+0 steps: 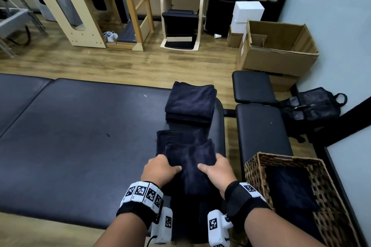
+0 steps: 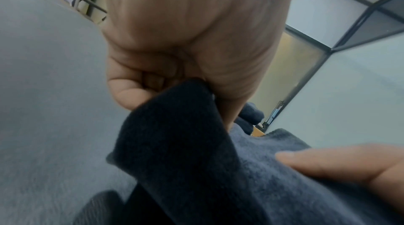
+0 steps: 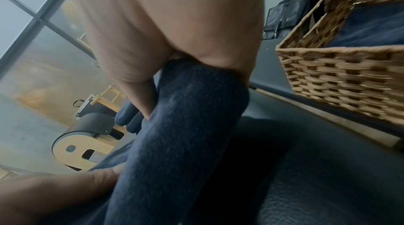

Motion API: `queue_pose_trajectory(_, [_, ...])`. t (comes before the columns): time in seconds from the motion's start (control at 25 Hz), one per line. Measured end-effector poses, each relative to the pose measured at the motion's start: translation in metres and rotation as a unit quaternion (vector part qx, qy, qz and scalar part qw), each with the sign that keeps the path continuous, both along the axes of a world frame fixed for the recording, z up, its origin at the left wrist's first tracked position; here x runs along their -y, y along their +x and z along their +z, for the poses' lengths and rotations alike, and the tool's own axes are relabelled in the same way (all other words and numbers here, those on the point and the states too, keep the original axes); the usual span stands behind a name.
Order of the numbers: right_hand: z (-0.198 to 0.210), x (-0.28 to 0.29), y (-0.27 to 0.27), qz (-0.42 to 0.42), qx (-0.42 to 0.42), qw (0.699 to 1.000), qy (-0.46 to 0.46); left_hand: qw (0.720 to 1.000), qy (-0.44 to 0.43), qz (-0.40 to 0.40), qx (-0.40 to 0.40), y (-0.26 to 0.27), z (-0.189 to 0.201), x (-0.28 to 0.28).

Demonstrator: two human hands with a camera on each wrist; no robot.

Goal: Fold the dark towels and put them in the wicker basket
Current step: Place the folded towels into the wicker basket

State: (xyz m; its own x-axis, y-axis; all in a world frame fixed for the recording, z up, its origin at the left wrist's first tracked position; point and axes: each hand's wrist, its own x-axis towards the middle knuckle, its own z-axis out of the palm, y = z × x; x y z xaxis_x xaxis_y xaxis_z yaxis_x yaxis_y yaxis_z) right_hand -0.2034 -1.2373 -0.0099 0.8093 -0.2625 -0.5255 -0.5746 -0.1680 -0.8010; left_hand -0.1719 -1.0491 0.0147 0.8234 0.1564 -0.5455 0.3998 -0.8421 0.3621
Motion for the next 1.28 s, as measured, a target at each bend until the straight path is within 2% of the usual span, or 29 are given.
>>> queue_pose_trajectory(0.28, [0.008,0.042,-0.03,-0.046,0.02,0.999,-0.001,0.994,-0.111,0.019,-0.017,-0.011,0.002,0.043])
queue_pose_trajectory(0.48, [0.012,0.091,-0.057,-0.11,0.033,0.993,-0.009,0.986,-0.162,-0.034,-0.037,-0.008,-0.015,0.095])
queue_pose_trajectory(0.72, [0.001,0.168,-0.106,-0.246,0.028,0.969,0.007,0.969,-0.188,-0.148,-0.055,-0.017,-0.015,0.2])
queue_pose_trajectory(0.96, [-0.037,0.248,-0.178,-0.41,-0.038,0.909,0.069,0.935,-0.157,-0.3,-0.105,-0.039,-0.049,0.332])
queue_pose_trajectory(1.12, [-0.084,0.273,-0.214,-0.516,-0.098,0.845,0.098,0.89,-0.102,-0.435,-0.095,-0.058,-0.089,0.41])
queue_pose_trajectory(1.28, [-0.131,0.291,-0.231,-0.597,-0.159,0.777,0.124,0.853,-0.059,-0.501,-0.138,-0.075,-0.152,0.467])
